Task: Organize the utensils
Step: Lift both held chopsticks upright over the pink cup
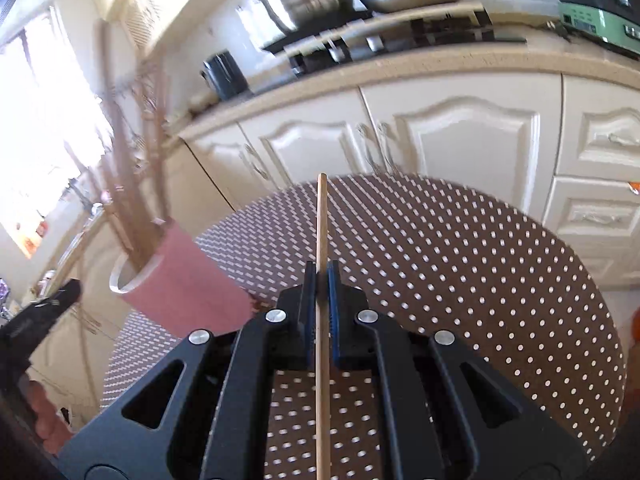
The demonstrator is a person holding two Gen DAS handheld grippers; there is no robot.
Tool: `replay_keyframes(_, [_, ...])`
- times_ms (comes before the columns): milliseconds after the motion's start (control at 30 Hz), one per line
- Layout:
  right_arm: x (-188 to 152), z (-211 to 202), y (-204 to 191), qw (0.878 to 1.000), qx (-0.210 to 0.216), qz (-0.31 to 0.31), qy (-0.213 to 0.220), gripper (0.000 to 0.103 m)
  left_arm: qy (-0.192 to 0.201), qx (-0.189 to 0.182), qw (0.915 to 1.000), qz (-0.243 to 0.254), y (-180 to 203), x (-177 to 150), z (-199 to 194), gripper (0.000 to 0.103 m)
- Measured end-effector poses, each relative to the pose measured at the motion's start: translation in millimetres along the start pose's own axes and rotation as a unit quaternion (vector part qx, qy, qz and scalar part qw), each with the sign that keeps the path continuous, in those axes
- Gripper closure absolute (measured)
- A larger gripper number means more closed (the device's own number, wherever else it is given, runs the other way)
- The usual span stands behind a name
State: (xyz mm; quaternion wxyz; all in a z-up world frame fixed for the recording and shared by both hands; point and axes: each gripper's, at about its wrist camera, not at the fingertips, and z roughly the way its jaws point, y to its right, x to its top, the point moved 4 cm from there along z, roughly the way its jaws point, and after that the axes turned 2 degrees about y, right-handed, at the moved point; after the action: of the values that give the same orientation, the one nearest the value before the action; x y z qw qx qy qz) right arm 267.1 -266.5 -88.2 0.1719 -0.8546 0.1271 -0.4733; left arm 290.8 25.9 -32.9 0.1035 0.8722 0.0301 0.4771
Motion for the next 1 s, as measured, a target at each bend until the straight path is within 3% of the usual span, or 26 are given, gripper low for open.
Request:
replay_keyframes(300, [50.7, -71.1, -43.2, 0.988, 0.074, -0.007, 0.136, 0.097, 0.082, -0.043, 0.9957, -0.008, 29.2, 37.0, -26.5, 0.097])
replay_keyframes(500, [78.9, -111.8, -80.2, 0.959, 0.154, -0.016, 0.237, 0.097, 0.174, -0.099, 0.9795, -0.014, 49.9, 68.0, -45.9, 0.097])
replay_keyframes(567, [88.3, -110.8, -90.6, 0.952, 0.169, -0.023, 0.254, 0.097, 0.193, -0.089, 0.9771, -0.008, 56.0, 74.6, -44.4, 0.097])
replay_keyframes(733, [98.4, -86.5, -110.0, 0.938, 0.217, -0.029, 0.268, 0.097, 0.234, -0.086, 0.9684, -0.006, 63.5, 83.6, -37.4, 0.097])
replay_keyframes(867, [99.2, -58.8, -127.5, 0.939, 0.225, -0.053, 0.254, 0.097, 0.248, -0.063, 0.9667, -0.008, 65.2, 86.1, -22.5, 0.097])
replay_keyframes(1000, [98.7, -40.9, -136.7, 0.939, 0.211, -0.074, 0.263, 0.097, 0.265, -0.076, 0.9613, -0.011, 62.4, 86.4, -12.2, 0.097])
